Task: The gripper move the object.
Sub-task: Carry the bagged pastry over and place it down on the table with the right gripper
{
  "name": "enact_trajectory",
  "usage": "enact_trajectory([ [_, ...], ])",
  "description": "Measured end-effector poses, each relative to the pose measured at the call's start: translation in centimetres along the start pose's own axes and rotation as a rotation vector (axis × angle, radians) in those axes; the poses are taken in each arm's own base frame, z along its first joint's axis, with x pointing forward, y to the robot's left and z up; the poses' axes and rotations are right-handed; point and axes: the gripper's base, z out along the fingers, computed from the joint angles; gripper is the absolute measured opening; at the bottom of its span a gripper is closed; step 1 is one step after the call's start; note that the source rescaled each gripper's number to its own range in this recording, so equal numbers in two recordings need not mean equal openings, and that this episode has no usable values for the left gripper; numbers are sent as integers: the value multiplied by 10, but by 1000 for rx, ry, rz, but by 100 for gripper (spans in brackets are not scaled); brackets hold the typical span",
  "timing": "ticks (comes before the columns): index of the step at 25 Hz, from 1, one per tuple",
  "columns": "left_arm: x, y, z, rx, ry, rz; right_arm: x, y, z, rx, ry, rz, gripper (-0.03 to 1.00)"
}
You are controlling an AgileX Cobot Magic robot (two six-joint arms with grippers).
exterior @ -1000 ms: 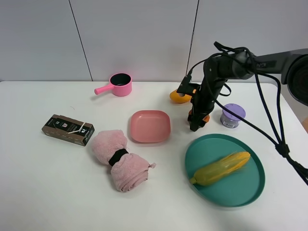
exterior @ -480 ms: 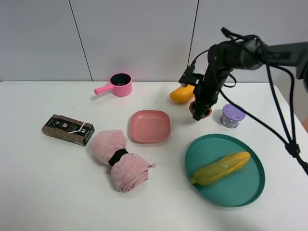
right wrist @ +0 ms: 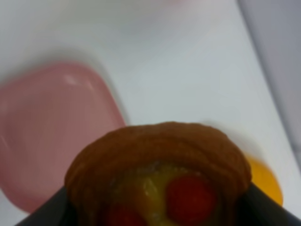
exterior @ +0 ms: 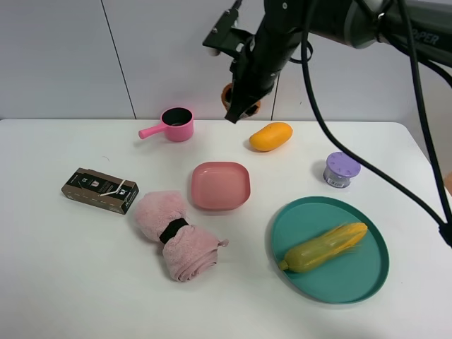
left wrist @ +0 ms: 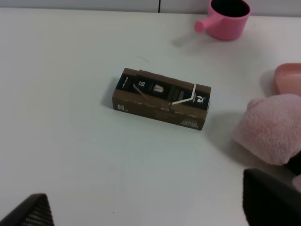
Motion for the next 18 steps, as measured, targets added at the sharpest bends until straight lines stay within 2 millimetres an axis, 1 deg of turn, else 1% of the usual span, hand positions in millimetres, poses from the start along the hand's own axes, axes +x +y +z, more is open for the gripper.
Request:
enact_trajectory([
  [1,0,0,0,0,0,0,-8,7,-4,3,-17,-9,0],
  [3,0,0,0,0,0,0,-19,18,-8,-3,-39,21,0],
  [5,0,0,0,0,0,0,-24,26,-8,-17,-48,88,0],
  [8,0,0,0,0,0,0,-27,31,-9,-62,-66,255,0],
  [11,0,0,0,0,0,0,-34,37,-10,-133,-121,396,0],
  [13,0,0,0,0,0,0,-40,43,-11,-161,-156,439,0],
  [16,0,0,0,0,0,0,-50,57,-11,-181,-186,465,0],
  [18,0,0,0,0,0,0,-53,64,-3,-184,-179,498,0],
])
